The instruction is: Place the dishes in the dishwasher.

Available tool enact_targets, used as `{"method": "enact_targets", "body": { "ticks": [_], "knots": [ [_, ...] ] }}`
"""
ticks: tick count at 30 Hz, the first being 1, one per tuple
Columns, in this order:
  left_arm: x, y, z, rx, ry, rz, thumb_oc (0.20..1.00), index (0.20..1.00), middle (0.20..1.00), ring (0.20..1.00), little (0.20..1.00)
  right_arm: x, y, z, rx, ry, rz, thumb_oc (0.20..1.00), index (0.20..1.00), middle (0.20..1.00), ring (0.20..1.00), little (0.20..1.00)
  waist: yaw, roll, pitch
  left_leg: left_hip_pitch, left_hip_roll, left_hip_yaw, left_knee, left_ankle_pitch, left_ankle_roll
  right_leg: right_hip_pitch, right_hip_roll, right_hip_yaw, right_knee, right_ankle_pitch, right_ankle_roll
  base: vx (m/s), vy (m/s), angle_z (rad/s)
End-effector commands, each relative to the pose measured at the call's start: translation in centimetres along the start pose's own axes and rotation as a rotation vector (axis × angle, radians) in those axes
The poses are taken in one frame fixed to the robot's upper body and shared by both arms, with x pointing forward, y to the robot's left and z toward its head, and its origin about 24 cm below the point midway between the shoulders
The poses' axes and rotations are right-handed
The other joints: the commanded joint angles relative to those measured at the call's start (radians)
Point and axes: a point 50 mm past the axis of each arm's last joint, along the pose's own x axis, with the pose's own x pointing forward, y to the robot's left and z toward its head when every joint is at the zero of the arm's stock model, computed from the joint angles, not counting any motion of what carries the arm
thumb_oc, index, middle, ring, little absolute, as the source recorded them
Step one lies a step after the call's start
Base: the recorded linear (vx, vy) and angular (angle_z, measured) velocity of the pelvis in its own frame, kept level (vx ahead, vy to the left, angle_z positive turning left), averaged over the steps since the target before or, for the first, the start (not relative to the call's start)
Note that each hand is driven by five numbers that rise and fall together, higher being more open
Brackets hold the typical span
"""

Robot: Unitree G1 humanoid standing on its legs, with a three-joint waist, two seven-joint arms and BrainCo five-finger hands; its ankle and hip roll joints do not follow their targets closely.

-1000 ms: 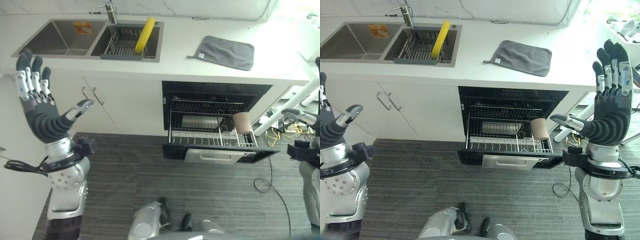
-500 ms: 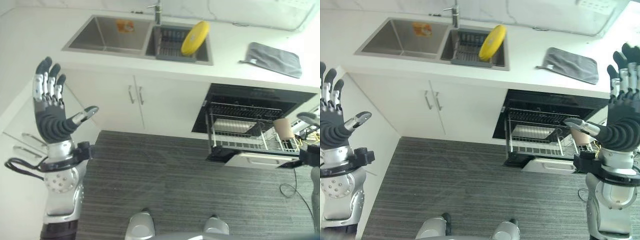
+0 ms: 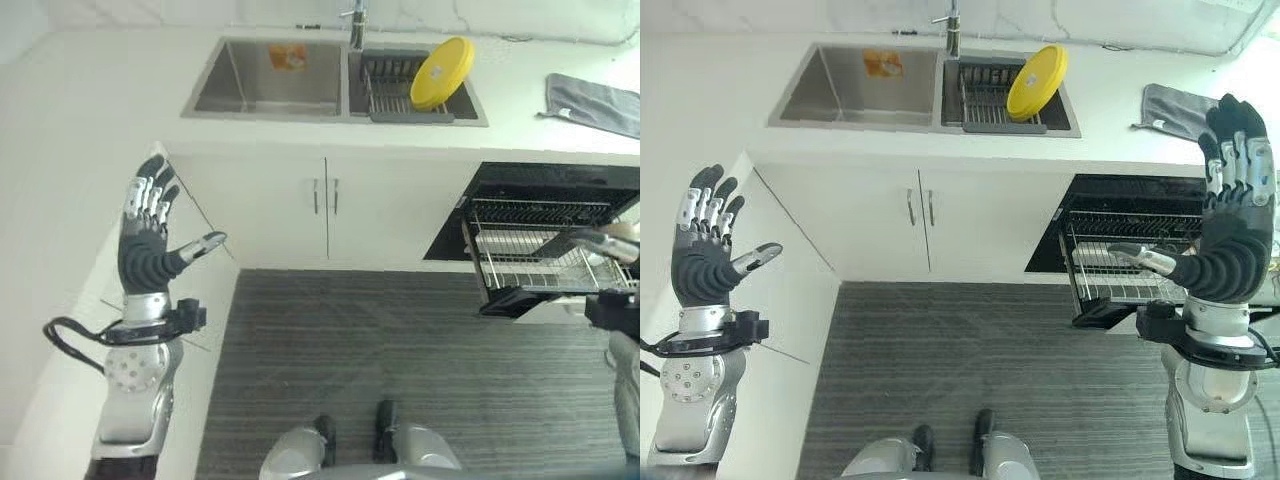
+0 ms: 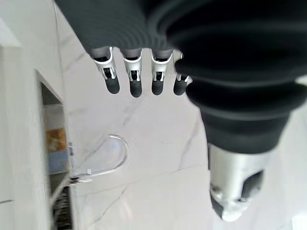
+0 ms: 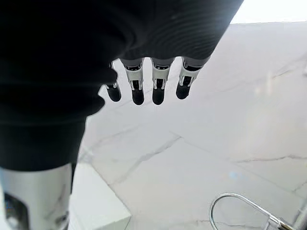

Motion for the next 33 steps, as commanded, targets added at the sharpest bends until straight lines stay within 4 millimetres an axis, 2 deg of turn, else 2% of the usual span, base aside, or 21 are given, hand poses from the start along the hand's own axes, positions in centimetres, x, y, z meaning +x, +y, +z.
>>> {"method": "enact_targets", "body": {
  "ticks": [1,3,4,6,7,8,9,10,12,13,15,18,19,21,22,24,25,27,28,31,33],
  "knots": [
    [0.6,0.2,1.6,-0.06,-0.066,-0.039,1.0,1.0,1.0,1.0,1.0,0.6,-0.8,0.1,0.015,-0.019,-0.048,1.0,1.0,1.0,1.0,1.0,-0.015,-0.057,-0.003,-0.012,0.121,0.022,0.197,-0.039,-0.094,0.137,-0.094,0.006,-0.144,0.009,0.075,0.05,-0.237,-0.06],
    [0.1,0.4,0.7,-0.133,0.008,-0.025,1.0,1.0,1.0,1.0,1.0,0.4,-0.9,0.0,0.021,-0.008,-0.029,1.0,1.0,1.0,1.0,1.0,-0.016,-0.056,0.009,-0.058,0.133,0.016,0.302,-0.044,-0.093,0.14,-0.096,0.004,-0.127,-0.002,0.063,0.07,-0.217,-0.05],
    [0.0,0.4,0.5,-0.142,0.017,-0.023,1.0,1.0,1.0,1.0,1.0,0.5,-0.9,-0.1,0.027,-0.005,-0.027,1.0,1.0,1.0,1.0,1.0,-0.016,-0.055,0.012,-0.069,0.137,0.016,0.306,-0.048,-0.091,0.144,-0.095,0.006,-0.122,-0.007,0.064,0.11,-0.093,0.03],
    [-0.1,0.2,0.5,-0.147,0.024,-0.019,1.0,1.0,1.0,1.0,1.0,0.7,-0.6,-0.3,0.044,0.011,-0.033,1.0,1.0,1.0,1.0,1.0,-0.008,-0.037,0.014,-0.057,0.153,0.031,0.174,-0.047,-0.089,0.158,-0.086,-0.003,-0.123,-0.028,0.074,0.18,0.032,0.32],
    [-0.2,0.1,0.4,-0.147,0.031,-0.012,1.0,1.0,1.0,1.0,1.0,0.7,-0.3,-0.5,0.048,0.017,-0.026,1.0,1.0,1.0,1.0,1.0,-0.005,-0.025,0.011,-0.04,0.165,0.04,0.058,-0.008,-0.1,0.172,-0.081,-0.009,-0.135,-0.036,0.079,0.29,0.181,0.33],
    [-0.3,-0.1,0.3,-0.142,0.039,0.001,1.0,1.0,1.0,1.0,1.0,0.7,0.0,-0.5,0.053,0.021,-0.008,1.0,1.0,1.0,1.0,1.0,-0.001,-0.004,0.007,-0.034,0.187,0.036,-0.075,0.072,-0.126,0.191,-0.068,-0.011,-0.15,-0.05,0.086,0.32,0.219,0.1],
    [-0.4,-0.1,0.3,-0.139,0.044,0.007,1.0,1.0,1.0,1.0,1.0,0.6,0.1,-0.4,0.055,0.023,0.004,1.0,1.0,1.0,1.0,1.0,0.002,0.005,0.004,-0.029,0.199,0.03,-0.149,0.127,-0.143,0.205,-0.059,-0.008,-0.158,-0.057,0.085,0.45,0.322,-0.03],
    [-0.8,0.1,0.1,-0.135,0.057,0.02,1.0,1.0,1.0,1.0,1.0,0.5,0.0,-0.4,0.062,0.031,0.034,1.0,1.0,1.0,1.0,1.0,0.009,0.017,0.003,-0.033,0.227,0.014,-0.242,0.207,-0.165,0.236,-0.048,0.004,-0.17,-0.073,0.083,0.41,0.319,-0.09],
    [-1.2,0.2,0.0,-0.104,0.054,0.027,1.0,1.0,1.0,1.0,1.0,0.7,-0.1,-0.4,0.073,0.042,0.073,1.0,1.0,1.0,1.0,1.0,0.018,0.019,0.003,-0.055,0.25,0.03,-0.252,0.242,-0.173,0.274,-0.054,0.001,-0.178,-0.092,0.079,0.4,0.348,-0.34],
    [-1.3,0.3,-0.1,-0.099,0.052,0.028,1.0,1.0,1.0,1.0,1.0,0.7,-0.1,-0.4,0.08,0.043,0.082,1.0,1.0,1.0,1.0,1.0,0.02,0.018,0.004,-0.057,0.251,0.036,-0.248,0.244,-0.173,0.282,-0.059,-0.001,-0.178,-0.096,0.08,0.38,0.384,-0.51],
    [-1.4,0.5,0.3,-0.067,0.032,0.026,1.0,1.0,1.0,1.0,1.0,0.9,-0.2,-0.2,0.093,0.044,0.108,1.0,1.0,1.0,1.0,1.0,0.036,0.007,-0.003,-0.061,0.24,0.045,-0.212,0.198,-0.16,0.304,-0.097,-0.022,-0.175,-0.104,0.1,0.35,0.409,-0.33],
    [-0.5,0.5,0.9,-0.049,-0.007,-0.013,1.0,1.0,1.0,1.0,1.0,0.8,0.0,-0.1,0.111,0.038,0.095,1.0,1.0,1.0,1.0,1.0,0.063,-0.028,-0.009,-0.08,0.185,0.04,-0.117,0.123,-0.124,0.323,-0.178,-0.053,-0.155,-0.084,0.164,0.28,0.369,-0.23],
    [-0.1,0.4,1.0,-0.049,-0.018,-0.033,1.0,1.0,1.0,1.0,1.0,0.8,0.1,-0.1,0.117,0.033,0.088,1.0,1.0,1.0,1.0,1.0,0.071,-0.034,-0.009,-0.083,0.172,0.036,-0.109,0.113,-0.113,0.322,-0.192,-0.06,-0.136,-0.085,0.175,0.27,0.323,-0.07],
    [0.2,0.2,1.3,-0.016,-0.039,-0.064,1.0,1.0,1.0,1.0,1.0,0.5,0.2,-0.1,0.133,0.03,0.074,1.0,1.0,1.0,1.0,1.0,0.082,-0.047,-0.009,-0.074,0.144,0.023,-0.115,0.102,-0.09,0.295,-0.223,-0.073,-0.045,-0.042,0.194,0.27,0.283,0.24],
    [0.3,0.0,1.5,0.017,-0.054,-0.088,1.0,1.0,1.0,1.0,1.0,0.2,0.3,-0.2,0.155,0.043,0.059,1.0,1.0,1.0,1.0,1.0,0.08,-0.053,-0.007,-0.037,0.116,-0.002,-0.138,0.087,-0.063,0.235,-0.238,-0.049,0.105,0.016,0.208,0.32,0.307,0.3],
    [0.4,-0.1,1.6,0.049,-0.064,-0.109,1.0,1.0,1.0,1.0,1.0,-0.2,0.4,-0.4,0.167,0.057,0.055,1.0,1.0,1.0,1.0,1.0,0.073,-0.046,-0.01,-0.011,0.101,-0.026,-0.159,0.08,-0.044,0.176,-0.216,-0.017,0.203,0.044,0.205,0.28,0.228,0.24],
    [0.4,-0.2,1.7,0.087,-0.077,-0.116,1.0,1.0,1.0,1.0,1.0,-0.3,0.6,-0.6,0.183,0.061,0.058,1.0,1.0,1.0,1.0,1.0,0.067,-0.041,-0.01,0.017,0.095,-0.031,-0.18,0.075,-0.04,0.13,-0.204,-0.015,0.208,0.037,0.199,0.26,0.123,0.32],
    [0.8,-0.4,1.8,0.128,-0.095,-0.122,1.0,1.0,1.0,1.0,1.0,-0.4,0.7,-0.7,0.202,0.066,0.064,1.0,1.0,1.0,1.0,1.0,0.059,-0.039,-0.01,0.031,0.094,-0.039,-0.189,0.076,-0.044,0.121,-0.18,-0.027,0.115,0.001,0.182,0.26,0.008,0.08],
    [1.3,-0.6,1.9,0.149,-0.11,-0.126,1.0,1.0,1.0,1.0,1.0,-0.4,0.7,-0.9,0.205,0.064,0.074,1.0,1.0,1.0,1.0,1.0,0.047,-0.042,-0.008,0.038,0.095,-0.037,-0.186,0.071,-0.051,0.117,-0.18,-0.033,0.011,0.011,0.18,0.26,-0.118,0.15],
    [1.9,-1.1,2.2,0.196,-0.143,-0.123,1.0,1.0,1.0,1.0,1.0,-0.3,0.8,-0.9,0.239,0.048,0.094,1.0,1.0,1.0,1.0,1.0,0.013,-0.052,-0.002,0.071,0.102,-0.026,-0.191,0.041,-0.063,0.088,-0.229,0.006,-0.174,0.161,0.216,0.26,-0.209,0.47],
    [1.8,-1.0,2.3,0.187,-0.144,-0.124,1.0,1.0,1.0,1.0,1.0,-0.3,1.3,-0.9,0.254,0.056,0.102,1.0,1.0,1.0,1.0,1.0,0.007,-0.049,-0.003,0.096,0.117,-0.015,-0.195,0.022,-0.062,0.064,-0.25,0.018,-0.185,0.195,0.229,0.22,-0.311,0.43]
  ]
}}
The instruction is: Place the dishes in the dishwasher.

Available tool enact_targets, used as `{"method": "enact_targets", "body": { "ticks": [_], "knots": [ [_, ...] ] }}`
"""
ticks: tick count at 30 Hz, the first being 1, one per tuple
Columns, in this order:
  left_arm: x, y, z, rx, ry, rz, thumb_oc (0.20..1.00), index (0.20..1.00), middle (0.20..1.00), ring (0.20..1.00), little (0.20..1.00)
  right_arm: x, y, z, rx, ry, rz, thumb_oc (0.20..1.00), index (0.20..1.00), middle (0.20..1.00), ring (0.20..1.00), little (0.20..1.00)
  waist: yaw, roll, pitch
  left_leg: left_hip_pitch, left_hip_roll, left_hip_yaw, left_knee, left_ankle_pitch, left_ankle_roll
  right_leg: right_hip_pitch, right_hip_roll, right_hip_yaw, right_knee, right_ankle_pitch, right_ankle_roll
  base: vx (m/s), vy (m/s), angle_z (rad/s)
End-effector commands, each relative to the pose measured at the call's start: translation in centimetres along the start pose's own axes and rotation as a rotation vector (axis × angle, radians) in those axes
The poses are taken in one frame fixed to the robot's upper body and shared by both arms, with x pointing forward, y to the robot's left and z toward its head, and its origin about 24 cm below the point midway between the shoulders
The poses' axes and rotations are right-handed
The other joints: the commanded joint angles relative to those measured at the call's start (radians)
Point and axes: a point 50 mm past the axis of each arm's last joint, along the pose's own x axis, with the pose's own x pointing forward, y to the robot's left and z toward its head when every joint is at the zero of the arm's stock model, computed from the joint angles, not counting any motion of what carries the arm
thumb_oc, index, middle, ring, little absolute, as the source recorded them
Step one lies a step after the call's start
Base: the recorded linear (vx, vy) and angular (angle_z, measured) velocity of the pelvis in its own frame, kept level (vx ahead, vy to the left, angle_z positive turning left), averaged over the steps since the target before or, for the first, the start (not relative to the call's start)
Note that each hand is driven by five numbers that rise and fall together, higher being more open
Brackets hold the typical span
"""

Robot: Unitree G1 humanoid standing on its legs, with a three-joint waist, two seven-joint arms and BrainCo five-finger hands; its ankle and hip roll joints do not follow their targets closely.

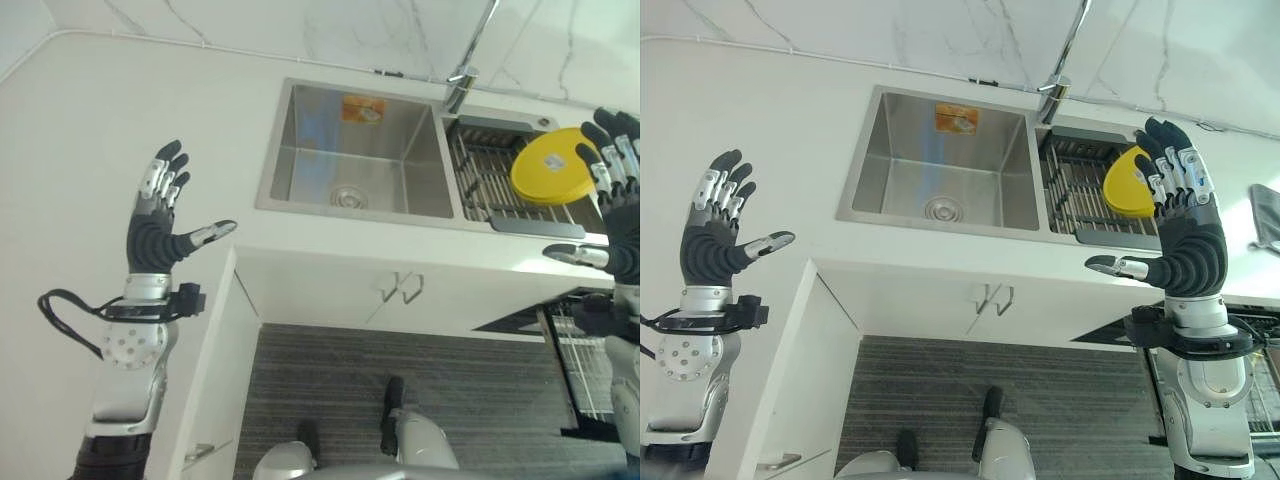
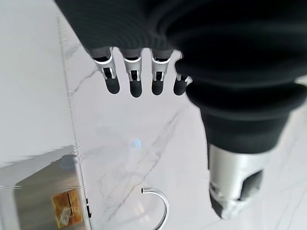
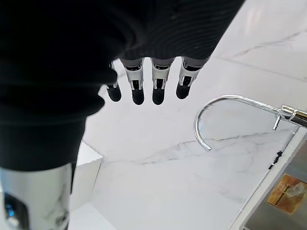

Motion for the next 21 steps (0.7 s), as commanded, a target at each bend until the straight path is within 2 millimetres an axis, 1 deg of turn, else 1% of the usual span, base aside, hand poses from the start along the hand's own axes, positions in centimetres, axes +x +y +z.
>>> {"method": "enact_targets", "body": {
  "ticks": [1,3,4,7,8,9,10,11,12,13,14,15,16,17,18,19,20,21],
  "knots": [
    [0.1,0.2,2.4,0.026,-0.146,0.001,1.0,1.0,1.0,1.0,1.0,0.8,-0.3,0.9,0.044,-0.093,-0.025,1.0,1.0,1.0,1.0,1.0,0.007,0.01,-0.027,-0.082,0.115,-0.068,0.055,-0.061,-0.068,0.18,-0.025,0.045,-0.017,-0.018,0.077,0.2,-0.436,0.17],
    [-0.1,0.0,2.5,0.044,-0.152,0.007,1.0,1.0,1.0,1.0,1.0,1.0,-0.1,0.6,0.046,-0.083,-0.034,1.0,1.0,1.0,1.0,1.0,0.008,0.011,-0.039,-0.077,0.149,-0.062,0.059,-0.061,-0.078,0.202,-0.002,0.037,-0.034,-0.067,0.073,0.21,-0.522,0.11],
    [-0.1,0.0,2.5,0.041,-0.145,0.014,1.0,1.0,1.0,1.0,1.0,1.1,-0.1,0.6,0.043,-0.081,-0.032,1.0,1.0,1.0,1.0,1.0,0.007,0.01,-0.046,-0.073,0.161,-0.058,0.055,-0.056,-0.086,0.215,0.01,0.032,-0.051,-0.079,0.072,0.2,-0.479,0.18],
    [-0.3,-0.1,2.3,0.019,-0.12,0.024,1.0,1.0,1.0,1.0,1.0,1.6,-0.2,0.8,0.027,-0.074,-0.031,1.0,1.0,1.0,1.0,1.0,0.001,0.013,-0.064,-0.05,0.205,-0.029,0.036,-0.03,-0.12,0.251,0.036,0.01,-0.104,-0.09,0.049,0.15,-0.388,-0.17],
    [-0.4,-0.2,2.3,0.018,-0.122,0.021,1.0,1.0,1.0,1.0,1.0,1.8,-0.3,0.9,0.027,-0.075,-0.034,1.0,1.0,1.0,1.0,1.0,0.0,0.015,-0.068,-0.047,0.223,-0.018,0.033,-0.02,-0.134,0.263,0.049,0.002,-0.116,-0.095,0.035,0.13,-0.481,-0.64],
    [-0.5,-0.3,2.3,0.026,-0.123,0.013,1.0,1.0,1.0,1.0,1.0,2.0,-0.6,0.9,0.039,-0.062,-0.049,1.0,1.0,1.0,1.0,1.0,-0.001,0.016,-0.072,-0.059,0.24,-0.015,0.06,-0.013,-0.152,0.275,0.071,-0.005,-0.123,-0.103,0.012,0.13,-0.539,-0.35],
    [-0.6,-0.6,2.1,0.017,-0.116,0.008,1.0,1.0,1.0,1.0,1.0,2.1,-0.8,0.5,0.063,-0.018,-0.057,1.0,1.0,1.0,1.0,1.0,0.0,0.014,-0.069,-0.098,0.244,-0.031,0.148,-0.024,-0.161,0.284,0.077,-0.012,-0.13,-0.106,-0.006,0.11,-0.469,-0.31],
    [-0.7,-0.6,2.0,0.009,-0.113,0.007,1.0,1.0,1.0,1.0,1.0,2.1,-0.8,0.1,0.07,0.005,-0.059,1.0,1.0,1.0,1.0,1.0,0.002,0.01,-0.064,-0.116,0.235,-0.037,0.208,-0.036,-0.159,0.288,0.076,-0.016,-0.13,-0.108,-0.016,0.08,-0.271,-0.35],
    [-0.9,-0.7,2.0,0.008,-0.112,0.011,1.0,1.0,1.0,1.0,1.0,2.0,-0.8,-0.2,0.07,0.028,-0.058,1.0,1.0,1.0,1.0,1.0,0.004,0.009,-0.058,-0.146,0.207,-0.06,0.272,-0.062,-0.151,0.294,0.076,-0.018,-0.13,-0.111,-0.022,0.08,-0.095,-0.25],
    [-1.0,-0.7,2.0,0.006,-0.114,0.013,1.0,1.0,1.0,1.0,1.0,2.0,-0.7,-0.3,0.064,0.035,-0.064,1.0,1.0,1.0,1.0,1.0,0.011,0.011,-0.054,-0.155,0.167,-0.081,0.263,-0.085,-0.139,0.295,0.079,-0.01,-0.13,-0.111,-0.018,0.08,0.013,-0.13],
    [-1.1,-0.6,2.0,0.003,-0.115,0.014,1.0,1.0,1.0,1.0,1.0,2.1,-0.6,-0.3,0.059,0.031,-0.066,1.0,1.0,1.0,1.0,1.0,0.016,0.019,-0.05,-0.159,0.14,-0.091,0.227,-0.08,-0.134,0.296,0.084,-0.007,-0.129,-0.114,-0.013,0.11,0.177,-0.21],
    [-0.9,-0.9,2.1,0.008,-0.127,0.007,1.0,1.0,1.0,1.0,1.0,2.2,0.0,-0.4,0.058,0.012,-0.077,1.0,1.0,1.0,1.0,1.0,0.006,0.043,-0.045,-0.136,0.147,-0.037,0.093,-0.007,-0.136,0.293,0.09,-0.019,-0.109,-0.129,-0.003,0.1,0.189,-0.18],
    [-0.8,-1.0,2.0,0.015,-0.127,0.006,1.0,1.0,1.0,1.0,1.0,2.1,0.2,-0.5,0.058,0.006,-0.078,1.0,1.0,1.0,1.0,1.0,0.002,0.045,-0.046,-0.123,0.146,-0.039,0.066,0.005,-0.135,0.292,0.088,-0.019,-0.104,-0.129,0.001,0.12,0.238,-0.14],
    [-0.6,-1.2,1.8,0.03,-0.122,0.016,1.0,1.0,1.0,1.0,1.0,2.1,0.6,-0.5,0.073,-0.001,-0.069,1.0,1.0,1.0,1.0,1.0,0.003,0.05,-0.049,-0.098,0.127,-0.084,0.023,0.002,-0.123,0.291,0.089,-0.006,-0.102,-0.129,0.005,0.09,0.163,0.03],
    [-0.5,-1.3,1.7,0.033,-0.118,0.021,1.0,1.0,1.0,1.0,1.0,2.1,0.7,-0.6,0.082,-0.001,-0.065,1.0,1.0,1.0,1.0,1.0,0.002,0.052,-0.05,-0.08,0.123,-0.094,-0.004,0.007,-0.118,0.294,0.087,-0.004,-0.1,-0.129,0.009,0.12,0.226,-0.22],
    [-0.1,-1.4,1.6,0.034,-0.122,0.025,1.0,1.0,1.0,1.0,1.0,1.9,0.5,-0.6,0.088,-0.004,-0.061,1.0,1.0,1.0,1.0,1.0,-0.008,0.051,-0.057,-0.06,0.129,-0.065,-0.021,0.005,-0.116,0.301,0.084,-0.014,-0.102,-0.127,0.017,0.09,0.178,-0.39],
    [0.1,-1.4,1.7,0.036,-0.126,0.023,1.0,1.0,1.0,1.0,1.0,1.9,0.4,-0.5,0.092,-0.008,-0.058,1.0,1.0,1.0,1.0,1.0,-0.009,0.048,-0.061,-0.054,0.126,-0.063,-0.021,-0.004,-0.114,0.303,0.079,-0.022,-0.104,-0.123,0.022,0.09,0.184,-0.46],
    [0.1,-1.5,1.7,0.047,-0.133,0.025,1.0,1.0,1.0,1.0,1.0,1.8,0.3,-0.5,0.094,-0.01,-0.056,1.0,1.0,1.0,1.0,1.0,-0.008,0.046,-0.062,-0.047,0.118,-0.078,-0.021,-0.013,-0.11,0.301,0.075,-0.021,-0.101,-0.121,0.029,0.07,0.141,-0.27]
  ]
}}
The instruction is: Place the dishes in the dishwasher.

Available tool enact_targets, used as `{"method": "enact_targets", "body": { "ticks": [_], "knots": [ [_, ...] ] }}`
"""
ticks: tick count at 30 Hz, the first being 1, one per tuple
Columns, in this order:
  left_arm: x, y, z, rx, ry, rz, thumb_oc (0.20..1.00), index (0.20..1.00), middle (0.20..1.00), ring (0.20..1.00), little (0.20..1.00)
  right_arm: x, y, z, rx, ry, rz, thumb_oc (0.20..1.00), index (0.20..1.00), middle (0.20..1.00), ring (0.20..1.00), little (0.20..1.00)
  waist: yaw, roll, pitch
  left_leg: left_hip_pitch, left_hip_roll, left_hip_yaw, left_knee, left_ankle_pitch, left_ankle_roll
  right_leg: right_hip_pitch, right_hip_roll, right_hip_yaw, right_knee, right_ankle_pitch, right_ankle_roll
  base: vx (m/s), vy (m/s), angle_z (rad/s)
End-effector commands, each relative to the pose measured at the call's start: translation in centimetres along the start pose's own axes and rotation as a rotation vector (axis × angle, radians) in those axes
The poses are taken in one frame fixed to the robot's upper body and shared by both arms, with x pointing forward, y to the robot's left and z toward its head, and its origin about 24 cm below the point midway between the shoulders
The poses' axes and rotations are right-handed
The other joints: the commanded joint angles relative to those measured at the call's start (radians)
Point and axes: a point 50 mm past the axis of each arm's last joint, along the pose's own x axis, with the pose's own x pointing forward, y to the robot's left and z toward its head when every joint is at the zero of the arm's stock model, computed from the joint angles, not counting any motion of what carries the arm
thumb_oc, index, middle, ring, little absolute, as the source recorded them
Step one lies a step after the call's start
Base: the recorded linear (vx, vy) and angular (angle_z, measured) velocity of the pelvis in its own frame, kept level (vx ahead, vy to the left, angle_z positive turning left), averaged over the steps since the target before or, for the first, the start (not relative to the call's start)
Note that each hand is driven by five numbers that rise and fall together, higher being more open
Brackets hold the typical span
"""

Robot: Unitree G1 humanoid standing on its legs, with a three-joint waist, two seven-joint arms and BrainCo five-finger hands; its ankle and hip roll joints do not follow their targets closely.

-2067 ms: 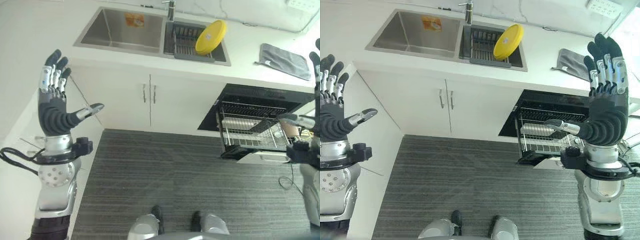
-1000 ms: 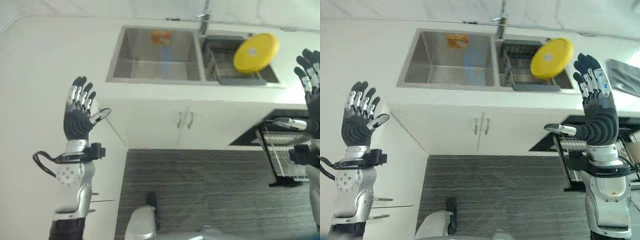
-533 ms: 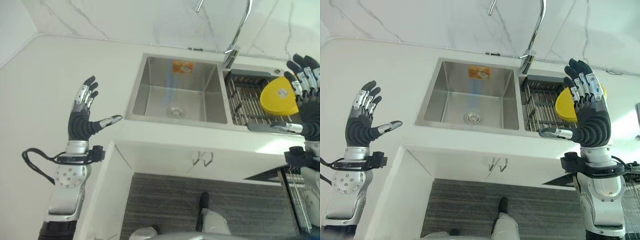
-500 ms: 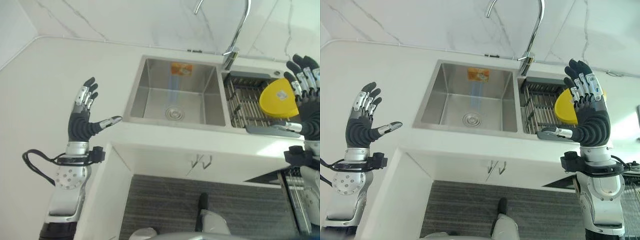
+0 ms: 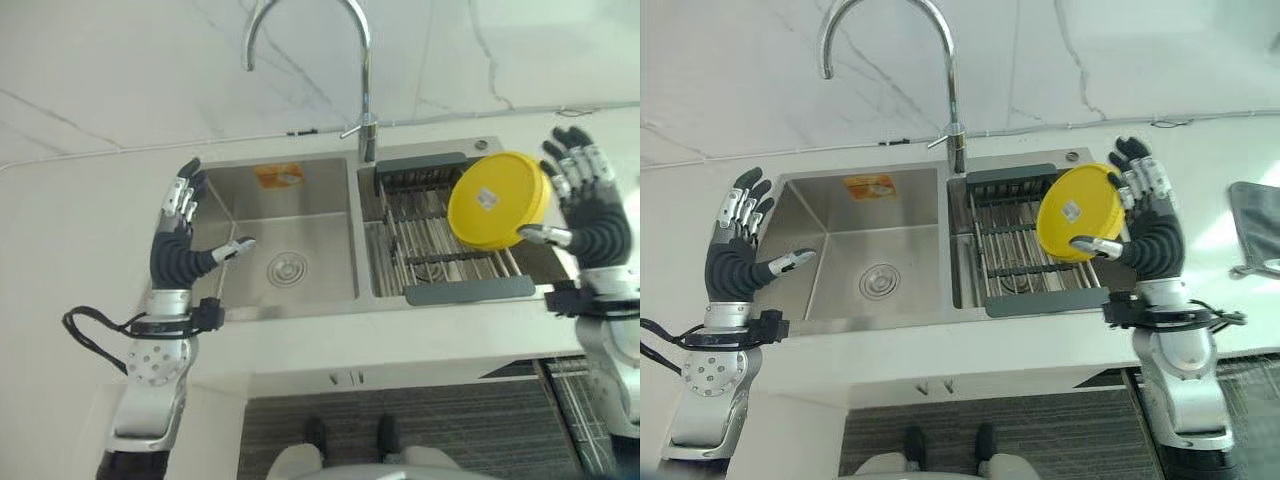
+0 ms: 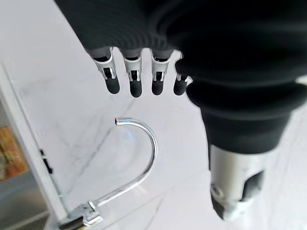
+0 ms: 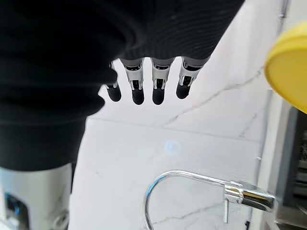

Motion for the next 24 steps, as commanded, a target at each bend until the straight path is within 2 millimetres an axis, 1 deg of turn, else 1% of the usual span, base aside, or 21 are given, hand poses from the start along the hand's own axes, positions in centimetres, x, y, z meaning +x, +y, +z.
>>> {"method": "enact_targets", "body": {
  "ticks": [1,4,8,11,12,13,15,16,17,18,19,20,21,22,23,24],
  "knots": [
    [1.0,0.9,2.0,0.085,-0.132,0.009,1.0,1.0,1.0,1.0,1.0,0.5,-0.6,3.4,-0.026,-0.206,-0.002,1.0,1.0,1.0,1.0,1.0,0.014,-0.025,-0.035,0.05,0.025,0.003,0.006,-0.121,-0.02,0.037,-0.17,-0.101,0.039,-0.084,0.176,0.07,0.147,-0.2],
    [1.3,0.8,2.1,0.093,-0.138,-0.001,1.0,1.0,1.0,1.0,1.0,0.8,-0.6,3.4,-0.016,-0.207,-0.009,1.0,1.0,1.0,1.0,1.0,0.019,-0.031,-0.032,0.061,0.012,0.006,0.006,-0.135,-0.007,0.03,-0.187,-0.107,0.054,-0.08,0.192,0.03,0.175,-0.06],
    [1.4,0.8,2.5,0.107,-0.16,-0.004,1.0,1.0,1.0,1.0,1.0,1.0,-0.4,3.7,-0.067,-0.229,-0.041,1.0,1.0,1.0,1.0,1.0,0.035,-0.038,-0.019,0.068,-0.002,0.006,0.006,-0.145,0.014,0.021,-0.209,-0.111,0.067,-0.071,0.211,-0.01,0.162,-0.02],
    [1.3,1.0,2.7,0.102,-0.162,-0.011,1.0,1.0,1.0,1.0,1.0,1.0,-0.4,3.7,-0.069,-0.236,-0.067,1.0,1.0,1.0,1.0,1.0,0.048,-0.047,-0.008,0.07,-0.01,-0.002,0.01,-0.153,0.03,0.016,-0.213,-0.11,0.083,-0.07,0.218,0.0,0.122,-0.11],
    [1.2,0.9,2.7,0.101,-0.16,-0.019,1.0,1.0,1.0,1.0,1.0,0.9,-0.5,3.7,-0.064,-0.234,-0.072,1.0,1.0,1.0,1.0,1.0,0.047,-0.048,-0.008,0.07,-0.01,-0.008,0.011,-0.154,0.035,0.013,-0.207,-0.1,0.094,-0.076,0.216,0.03,0.065,-0.15],
    [1.0,0.9,2.7,0.099,-0.159,-0.032,1.0,1.0,1.0,1.0,1.0,0.7,-0.6,3.8,-0.052,-0.236,-0.079,1.0,1.0,1.0,1.0,1.0,0.045,-0.049,-0.005,0.069,-0.009,-0.015,0.015,-0.155,0.041,0.005,-0.197,-0.077,0.124,-0.091,0.21,0.02,0.018,-0.13],
    [1.0,0.6,3.3,0.073,-0.193,-0.065,1.0,1.0,1.0,1.0,1.0,0.4,-0.7,4.1,-0.051,-0.253,-0.072,1.0,1.0,1.0,1.0,1.0,0.04,-0.055,-0.004,0.056,-0.01,-0.031,0.035,-0.161,0.052,0.003,-0.188,-0.027,0.143,-0.112,0.204,0.0,-0.074,-0.04],
    [1.0,0.3,3.9,0.06,-0.245,-0.096,1.0,1.0,1.0,1.0,1.0,0.2,-0.4,4.5,-0.05,-0.29,-0.044,1.0,1.0,1.0,1.0,1.0,0.044,-0.06,-0.003,0.045,-0.009,-0.041,0.044,-0.163,0.051,0.005,-0.203,-0.019,0.136,-0.1,0.203,-0.03,-0.22,0.06],
    [0.9,0.1,4.3,0.074,-0.281,-0.114,1.0,1.0,1.0,1.0,1.0,0.0,-0.2,4.7,-0.044,-0.307,-0.02,1.0,1.0,1.0,1.0,1.0,0.052,-0.065,-0.002,0.041,-0.005,-0.041,0.048,-0.164,0.044,0.004,-0.234,-0.033,0.129,-0.061,0.21,-0.06,-0.375,0.14],
    [0.9,0.1,4.6,0.088,-0.302,-0.111,1.0,1.0,1.0,1.0,1.0,0.1,0.3,5.0,-0.02,-0.339,0.011,1.0,1.0,1.0,1.0,1.0,0.063,-0.068,0.004,0.049,0.01,-0.029,0.042,-0.163,0.032,0.002,-0.287,-0.064,0.123,0.003,0.228,-0.06,-0.356,0.08],
    [0.9,0.1,4.7,0.086,-0.303,-0.109,1.0,1.0,1.0,1.0,1.0,0.1,0.3,5.0,-0.014,-0.344,0.015,1.0,1.0,1.0,1.0,1.0,0.066,-0.069,0.006,0.052,0.013,-0.026,0.04,-0.163,0.03,0.004,-0.296,-0.07,0.12,0.014,0.232,-0.06,-0.472,-0.23],
    [1.1,0.3,4.7,0.08,-0.305,-0.106,1.0,1.0,1.0,1.0,1.0,0.2,0.8,5.2,0.013,-0.369,0.035,1.0,1.0,1.0,1.0,1.0,0.072,-0.066,0.008,0.061,0.038,-0.021,0.034,-0.162,0.02,0.012,-0.317,-0.077,0.106,0.016,0.239,-0.05,-0.519,-0.34],
    [1.3,0.1,5.0,0.075,-0.323,-0.117,1.0,1.0,1.0,1.0,1.0,0.3,1.1,5.3,0.043,-0.381,0.055,1.0,1.0,1.0,1.0,1.0,0.072,-0.067,0.007,0.058,0.067,-0.024,0.037,-0.159,0.01,0.012,-0.317,-0.073,0.106,-0.001,0.239,-0.06,-0.639,-0.41],
    [1.4,0.0,5.2,0.062,-0.345,-0.127,1.0,1.0,1.0,1.0,1.0,0.4,1.4,5.3,0.052,-0.387,0.08,1.0,1.0,1.0,1.0,1.0,0.07,-0.067,0.006,0.055,0.084,-0.027,0.039,-0.156,0.003,0.009,-0.309,-0.07,0.109,-0.019,0.238,-0.06,-0.666,-0.18],
    [1.5,-0.1,5.7,0.042,-0.382,-0.142,1.0,1.0,1.0,1.0,1.0,0.5,1.4,5.5,0.036,-0.403,0.09,1.0,1.0,1.0,1.0,1.0,0.068,-0.067,0.003,0.051,0.11,-0.028,0.038,-0.147,-0.012,0.01,-0.288,-0.071,0.106,-0.052,0.239,-0.04,-0.543,-0.13],
    [1.5,-0.2,5.9,0.037,-0.394,-0.143,1.0,1.0,1.0,1.0,1.0,0.5,1.3,5.5,0.036,-0.407,0.094,1.0,1.0,1.0,1.0,1.0,0.065,-0.066,0.0,0.05,0.122,-0.028,0.035,-0.14,-0.021,0.013,-0.274,-0.073,0.097,-0.066,0.238,-0.03,-0.581,0.19]
  ]
}}
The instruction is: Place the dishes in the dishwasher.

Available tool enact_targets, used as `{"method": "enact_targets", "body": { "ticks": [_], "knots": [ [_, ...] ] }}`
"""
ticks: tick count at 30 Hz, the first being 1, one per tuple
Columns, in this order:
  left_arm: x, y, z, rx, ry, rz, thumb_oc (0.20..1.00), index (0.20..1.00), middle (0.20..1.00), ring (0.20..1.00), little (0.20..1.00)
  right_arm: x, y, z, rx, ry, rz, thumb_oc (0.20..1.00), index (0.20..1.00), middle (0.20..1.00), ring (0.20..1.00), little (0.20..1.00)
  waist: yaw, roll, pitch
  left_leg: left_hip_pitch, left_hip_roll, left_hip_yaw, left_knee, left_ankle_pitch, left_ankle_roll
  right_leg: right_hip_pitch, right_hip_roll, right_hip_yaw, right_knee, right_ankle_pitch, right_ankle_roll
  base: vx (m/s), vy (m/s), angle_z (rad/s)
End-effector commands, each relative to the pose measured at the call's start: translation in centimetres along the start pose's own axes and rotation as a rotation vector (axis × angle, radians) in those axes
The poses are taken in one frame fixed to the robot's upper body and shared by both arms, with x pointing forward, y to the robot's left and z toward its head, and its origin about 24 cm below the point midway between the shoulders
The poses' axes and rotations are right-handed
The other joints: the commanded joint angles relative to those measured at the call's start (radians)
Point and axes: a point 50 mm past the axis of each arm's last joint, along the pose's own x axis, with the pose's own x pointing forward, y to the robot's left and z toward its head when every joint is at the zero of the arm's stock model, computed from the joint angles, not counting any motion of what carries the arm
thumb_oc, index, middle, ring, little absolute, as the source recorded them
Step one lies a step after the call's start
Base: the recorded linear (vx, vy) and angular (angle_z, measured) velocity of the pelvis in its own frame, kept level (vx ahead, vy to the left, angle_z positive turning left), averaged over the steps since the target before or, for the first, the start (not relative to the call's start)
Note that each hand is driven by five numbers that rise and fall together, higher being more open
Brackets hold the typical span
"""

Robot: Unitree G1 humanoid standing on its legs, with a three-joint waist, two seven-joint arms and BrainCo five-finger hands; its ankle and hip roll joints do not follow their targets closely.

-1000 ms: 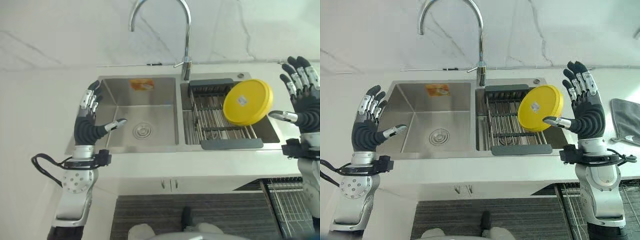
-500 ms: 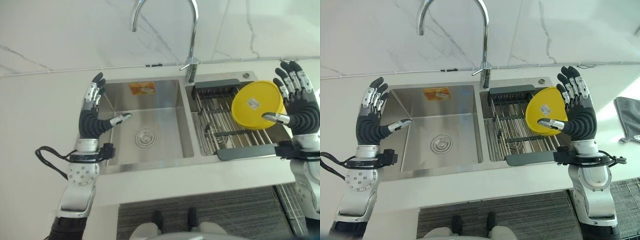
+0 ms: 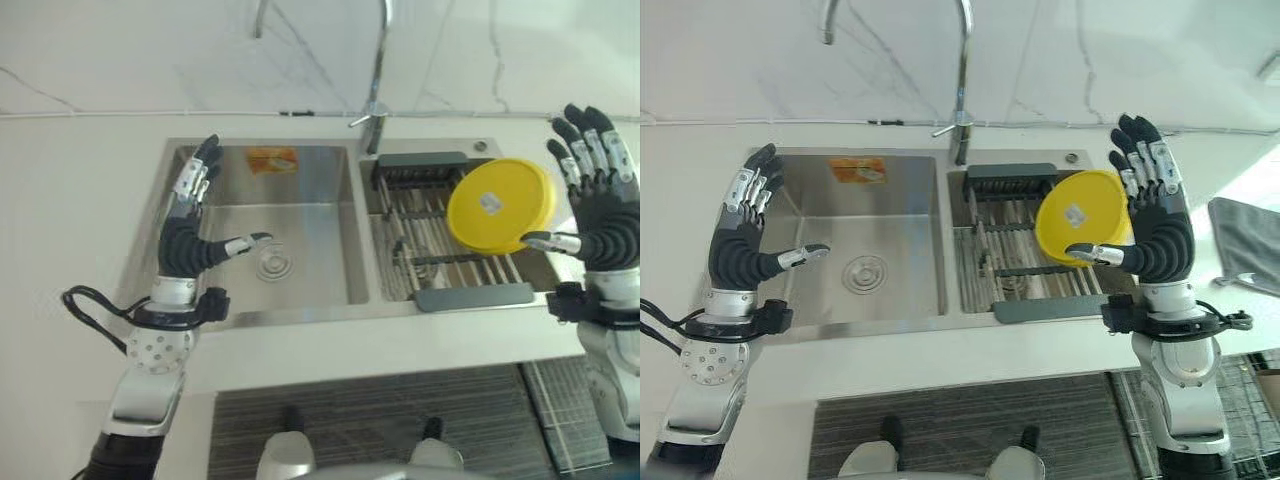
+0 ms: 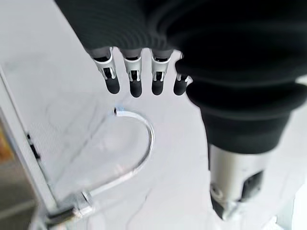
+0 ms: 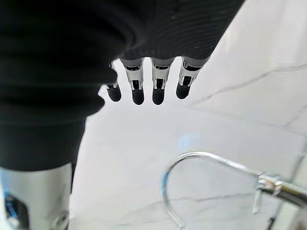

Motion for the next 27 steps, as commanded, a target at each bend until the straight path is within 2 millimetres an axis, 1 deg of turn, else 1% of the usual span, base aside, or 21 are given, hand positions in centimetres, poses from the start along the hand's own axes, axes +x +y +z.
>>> {"method": "enact_targets", "body": {
  "ticks": [1,3,4,5,6,7,8,9,10,11,13,14,16,17,18,21,22,27],
  "knots": [
    [0.7,0.2,3.6,-0.03,-0.225,-0.019,1.0,1.0,1.0,1.0,1.0,0.6,-0.7,2.4,0.023,-0.16,0.007,1.0,1.0,1.0,1.0,1.0,-0.021,0.012,-0.059,0.029,0.022,-0.065,0.003,-0.136,0.01,0.025,0.098,0.031,0.057,-0.115,-0.024,-0.04,-0.506,0.3],
    [0.6,0.3,3.6,-0.05,-0.219,0.005,1.0,1.0,1.0,1.0,1.0,1.0,-0.9,2.4,0.077,-0.158,0.029,1.0,1.0,1.0,1.0,1.0,-0.029,0.026,-0.067,0.019,0.065,-0.045,-0.011,-0.096,-0.028,0.035,0.136,0.041,0.012,-0.12,-0.049,-0.06,-0.524,0.14],
    [0.4,0.3,3.4,-0.072,-0.201,0.019,1.0,1.0,1.0,1.0,1.0,1.0,-0.7,2.3,0.063,-0.144,0.044,1.0,1.0,1.0,1.0,1.0,-0.031,0.033,-0.072,0.007,0.084,-0.032,-0.011,-0.071,-0.046,0.043,0.158,0.034,-0.004,-0.123,-0.07,-0.05,-0.389,-0.14],
    [0.3,0.3,3.3,-0.078,-0.197,0.021,1.0,1.0,1.0,1.0,1.0,1.0,-0.6,2.3,0.061,-0.138,0.044,1.0,1.0,1.0,1.0,1.0,-0.032,0.036,-0.073,0.001,0.089,-0.024,-0.009,-0.062,-0.049,0.047,0.164,0.028,-0.009,-0.124,-0.076,-0.08,-0.395,-0.14],
    [0.0,0.3,3.2,-0.089,-0.2,0.009,1.0,1.0,1.0,1.0,1.0,0.8,-0.9,2.2,0.049,-0.11,0.028,1.0,1.0,1.0,1.0,1.0,-0.043,0.036,-0.072,-0.019,0.084,0.026,0.041,-0.068,-0.05,0.053,0.17,0.003,-0.01,-0.13,-0.092,-0.09,-0.257,-0.11],
    [-0.2,0.4,3.1,-0.099,-0.203,-0.001,1.0,1.0,1.0,1.0,1.0,0.6,-1.1,2.0,0.032,-0.094,0.018,1.0,1.0,1.0,1.0,1.0,-0.048,0.035,-0.073,-0.028,0.074,0.047,0.064,-0.077,-0.047,0.054,0.169,-0.016,-0.011,-0.128,-0.095,-0.12,-0.248,0.24],
    [-0.5,0.2,3.1,-0.11,-0.206,-0.012,1.0,1.0,1.0,1.0,1.0,0.3,-1.4,1.9,0.001,-0.063,0.0,1.0,1.0,1.0,1.0,1.0,-0.056,0.04,-0.076,-0.033,0.045,0.065,0.062,-0.084,-0.043,0.053,0.165,-0.047,-0.011,-0.124,-0.093,-0.08,-0.107,0.34],
    [-0.5,0.2,3.1,-0.11,-0.206,-0.015,1.0,1.0,1.0,1.0,1.0,0.2,-1.4,1.8,-0.003,-0.06,-0.004,1.0,1.0,1.0,1.0,1.0,-0.06,0.043,-0.076,-0.032,0.036,0.067,0.053,-0.083,-0.041,0.053,0.164,-0.054,-0.01,-0.124,-0.091,-0.07,-0.043,0.5],
    [-0.6,0.2,3.1,-0.106,-0.207,-0.017,1.0,1.0,1.0,1.0,1.0,0.2,-1.4,1.7,-0.003,-0.062,-0.007,1.0,1.0,1.0,1.0,1.0,-0.062,0.051,-0.077,-0.025,0.034,0.062,0.029,-0.075,-0.042,0.05,0.166,-0.055,-0.006,-0.127,-0.088,-0.05,0.038,0.33],
    [-0.5,0.0,3.0,-0.098,-0.212,-0.024,1.0,1.0,1.0,1.0,1.0,0.1,-1.3,1.6,0.005,-0.062,-0.01,1.0,1.0,1.0,1.0,1.0,-0.071,0.06,-0.081,-0.011,0.046,0.08,-0.003,-0.058,-0.049,0.051,0.161,-0.067,-0.004,-0.128,-0.084,-0.04,0.082,0.45],
    [-0.2,-0.4,2.8,-0.086,-0.204,-0.017,1.0,1.0,1.0,1.0,1.0,0.4,-0.8,1.1,0.016,-0.061,-0.014,1.0,1.0,1.0,1.0,1.0,-0.068,0.07,-0.086,0.005,0.031,0.037,-0.023,-0.071,-0.042,0.058,0.161,-0.06,-0.005,-0.134,-0.082,0.01,0.134,0.36],
    [-0.2,-0.5,2.7,-0.081,-0.191,-0.008,1.0,1.0,1.0,1.0,1.0,0.5,-0.7,0.8,0.027,-0.042,-0.018,1.0,1.0,1.0,1.0,1.0,-0.067,0.073,-0.093,0.01,0.028,0.029,-0.024,-0.081,-0.037,0.063,0.158,-0.056,-0.005,-0.136,-0.08,0.04,0.144,-0.03],
    [-0.2,-0.4,2.4,-0.076,-0.174,0.001,1.0,1.0,1.0,1.0,1.0,0.3,-0.5,0.1,0.027,0.015,-0.02,1.0,1.0,1.0,1.0,1.0,-0.067,0.074,-0.103,0.023,0.022,0.029,-0.024,-0.094,-0.032,0.073,0.149,-0.056,-0.006,-0.137,-0.075,0.04,0.112,-0.18],
    [-0.2,-0.4,2.4,-0.076,-0.174,0.001,1.0,1.0,1.0,1.0,1.0,0.3,-0.5,0.1,0.027,0.015,-0.02,1.0,1.0,1.0,1.0,1.0,-0.067,0.074,-0.103,0.023,0.022,0.029,-0.024,-0.094,-0.032,0.073,0.149,-0.056,-0.006,-0.137,-0.075,0.06,0.147,-0.09],
    [-0.3,-0.4,2.2,-0.059,-0.157,0.004,1.0,1.0,1.0,1.0,1.0,-0.1,-0.9,-0.4,0.016,0.073,-0.066,1.0,1.0,1.0,1.0,1.0,-0.07,0.07,-0.112,0.036,0.017,0.036,-0.024,-0.105,-0.029,0.081,0.136,-0.066,-0.003,-0.133,-0.065,0.05,0.117,0.0],
    [-0.1,-0.3,2.1,-0.046,-0.151,0.01,1.0,1.0,1.0,1.0,1.0,-0.3,-1.1,-1.1,0.066,0.123,-0.098,1.0,1.0,1.0,1.0,1.0,-0.069,0.066,-0.113,0.044,0.005,0.025,-0.024,-0.117,-0.023,0.081,0.125,-0.069,0.007,-0.13,-0.056,0.05,0.088,0.01],
    [0.0,-0.3,2.0,-0.04,-0.147,0.011,1.0,1.0,1.0,1.0,1.0,-0.4,-1.1,-1.5,0.107,0.156,-0.116,1.0,1.0,1.0,1.0,1.0,-0.069,0.065,-0.112,0.049,0.0,0.024,-0.024,-0.123,-0.018,0.079,0.12,-0.069,0.012,-0.129,-0.051,0.03,0.056,0.02],
    [0.3,-0.4,1.6,-0.013,-0.129,0.014,1.0,1.0,1.0,1.0,1.0,-0.5,-1.1,-3.5,0.175,0.259,-0.172,1.0,1.0,1.0,1.0,1.0,-0.06,0.062,-0.114,0.057,-0.005,0.024,-0.024,-0.131,-0.012,0.079,0.111,-0.078,0.012,-0.121,-0.045,0.01,0.019,-0.04]
  ]
}}
